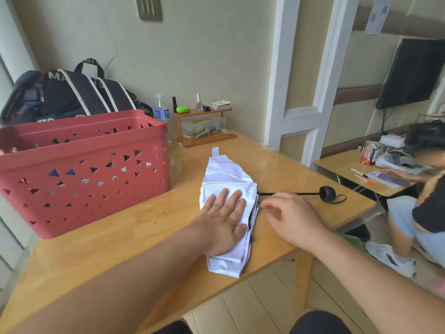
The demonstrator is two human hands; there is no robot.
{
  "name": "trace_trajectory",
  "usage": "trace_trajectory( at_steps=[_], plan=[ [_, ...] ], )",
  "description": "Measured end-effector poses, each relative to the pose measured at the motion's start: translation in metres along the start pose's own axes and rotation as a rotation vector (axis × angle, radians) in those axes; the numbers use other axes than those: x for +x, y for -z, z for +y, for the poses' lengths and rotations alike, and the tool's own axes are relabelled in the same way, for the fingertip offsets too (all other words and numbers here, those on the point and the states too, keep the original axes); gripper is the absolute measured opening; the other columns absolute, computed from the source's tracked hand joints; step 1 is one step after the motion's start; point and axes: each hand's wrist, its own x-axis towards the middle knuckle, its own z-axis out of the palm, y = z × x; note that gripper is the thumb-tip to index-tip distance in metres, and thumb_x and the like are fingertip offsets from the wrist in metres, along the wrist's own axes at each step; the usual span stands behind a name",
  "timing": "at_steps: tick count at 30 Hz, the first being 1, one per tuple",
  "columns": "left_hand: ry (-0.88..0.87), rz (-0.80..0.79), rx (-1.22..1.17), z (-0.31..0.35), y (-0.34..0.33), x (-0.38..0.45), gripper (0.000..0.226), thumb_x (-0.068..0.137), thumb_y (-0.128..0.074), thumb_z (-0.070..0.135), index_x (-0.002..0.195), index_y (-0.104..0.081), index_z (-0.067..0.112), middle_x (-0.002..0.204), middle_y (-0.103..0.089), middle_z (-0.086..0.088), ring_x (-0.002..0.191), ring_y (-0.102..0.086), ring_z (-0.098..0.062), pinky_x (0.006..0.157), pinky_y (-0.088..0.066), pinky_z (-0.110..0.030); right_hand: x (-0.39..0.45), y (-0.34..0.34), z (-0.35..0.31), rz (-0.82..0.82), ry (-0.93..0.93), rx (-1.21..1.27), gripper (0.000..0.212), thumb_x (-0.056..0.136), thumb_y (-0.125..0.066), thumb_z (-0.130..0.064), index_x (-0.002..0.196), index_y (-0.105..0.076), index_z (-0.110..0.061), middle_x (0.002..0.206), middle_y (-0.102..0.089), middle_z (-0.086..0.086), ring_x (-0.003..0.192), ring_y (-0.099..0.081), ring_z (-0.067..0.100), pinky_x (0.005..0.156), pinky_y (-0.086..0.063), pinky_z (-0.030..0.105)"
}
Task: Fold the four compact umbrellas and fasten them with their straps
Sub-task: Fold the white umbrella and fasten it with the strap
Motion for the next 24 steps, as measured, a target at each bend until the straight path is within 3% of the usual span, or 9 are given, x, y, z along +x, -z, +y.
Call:
trace_trajectory(
  at_steps=[2, 5, 9, 13, 16, 18, 20, 22, 24],
  plan=[
    [0.001, 0.056, -0.015, 0.000, -0.004, -0.001, 0.069, 0.108, -0.007, 0.056, 0.164, 0.015, 0.023, 0.169, 0.029, 0.006, 0.153, 0.033, -0.021, 0.125, 0.020, -0.042, 0.024, -0.001, 0.014, -0.111, -0.069, -0.056, 0.041, 0.095, -0.065, -0.033, 0.135, -0.059, -0.044, 0.113, -0.057, -0.018, 0.106, -0.056, 0.011, 0.080, -0.049, 0.032],
    [0.001, 0.156, -0.053, -0.002, -0.009, -0.003, 0.084, 0.093, 0.007, 0.067, 0.166, 0.008, 0.025, 0.171, 0.022, 0.008, 0.154, 0.031, -0.017, 0.123, 0.024, -0.037, 0.044, -0.006, 0.023, -0.215, 0.032, -0.184, 0.051, 0.094, -0.065, -0.046, 0.142, -0.048, -0.048, 0.115, -0.049, -0.017, 0.110, -0.051, 0.012, 0.076, -0.050, 0.035],
    [-0.026, 0.181, -0.069, -0.002, -0.011, -0.003, 0.090, 0.085, 0.014, 0.066, 0.166, 0.009, 0.026, 0.170, 0.025, 0.008, 0.148, 0.038, -0.013, 0.120, 0.027, -0.035, 0.057, -0.006, 0.031, -0.182, 0.213, -0.325, 0.037, 0.092, -0.066, -0.044, 0.127, -0.057, -0.038, 0.124, -0.049, -0.015, 0.118, -0.047, 0.012, 0.072, -0.052, 0.034],
    [-0.042, 0.119, -0.046, -0.003, -0.010, -0.004, 0.088, 0.085, 0.017, 0.066, 0.164, 0.014, 0.028, 0.168, 0.031, 0.007, 0.149, 0.041, -0.018, 0.121, 0.027, -0.039, 0.064, -0.016, 0.030, -0.143, 0.188, -0.071, 0.022, 0.085, -0.073, -0.025, 0.103, -0.065, -0.036, 0.111, -0.058, -0.021, 0.103, -0.053, 0.011, 0.082, -0.052, 0.038],
    [-0.044, 0.021, -0.038, -0.003, -0.003, -0.004, 0.072, 0.102, 0.000, 0.062, 0.163, 0.019, 0.028, 0.166, 0.035, 0.005, 0.146, 0.044, -0.020, 0.123, 0.024, -0.044, 0.071, -0.022, 0.032, -0.105, 0.093, 0.077, 0.023, 0.082, -0.074, -0.015, 0.091, -0.070, -0.036, 0.095, -0.064, -0.019, 0.087, -0.061, 0.010, 0.076, -0.054, 0.039],
    [-0.053, -0.043, -0.029, 0.000, 0.001, -0.006, 0.070, 0.107, -0.007, 0.059, 0.162, 0.023, 0.027, 0.164, 0.039, 0.004, 0.145, 0.046, -0.022, 0.123, 0.024, -0.046, 0.075, -0.024, 0.031, -0.101, 0.054, 0.087, 0.023, 0.082, -0.074, -0.012, 0.089, -0.073, -0.034, 0.091, -0.065, -0.017, 0.084, -0.062, 0.011, 0.075, -0.054, 0.039],
    [-0.048, -0.018, 0.027, 0.004, -0.001, -0.009, 0.075, 0.101, 0.002, 0.065, 0.163, 0.020, 0.026, 0.165, 0.037, 0.004, 0.148, 0.042, -0.024, 0.124, 0.021, -0.049, 0.077, -0.024, 0.031, -0.111, 0.038, 0.097, 0.024, 0.084, -0.075, -0.011, 0.090, -0.074, -0.035, 0.092, -0.066, -0.016, 0.085, -0.063, 0.012, 0.077, -0.054, 0.039],
    [-0.028, 0.056, 0.026, 0.007, -0.008, -0.014, 0.087, 0.089, 0.013, 0.069, 0.165, 0.013, 0.026, 0.169, 0.029, 0.006, 0.154, 0.034, -0.023, 0.126, 0.016, -0.049, 0.079, -0.021, 0.034, -0.152, 0.023, 0.124, 0.024, 0.087, -0.078, -0.011, 0.093, -0.076, -0.035, 0.096, -0.068, -0.017, 0.091, -0.064, 0.010, 0.085, -0.054, 0.037],
    [-0.039, 0.040, -0.044, 0.004, -0.010, -0.015, 0.088, 0.089, 0.010, 0.072, 0.165, 0.011, 0.028, 0.171, 0.025, 0.007, 0.155, 0.031, -0.020, 0.127, 0.016, -0.046, 0.079, -0.016, 0.035, -0.194, 0.005, 0.161, 0.028, 0.088, -0.074, -0.005, 0.094, -0.078, -0.032, 0.104, -0.068, -0.020, 0.100, -0.062, 0.005, 0.096, -0.050, 0.028]
  ],
)
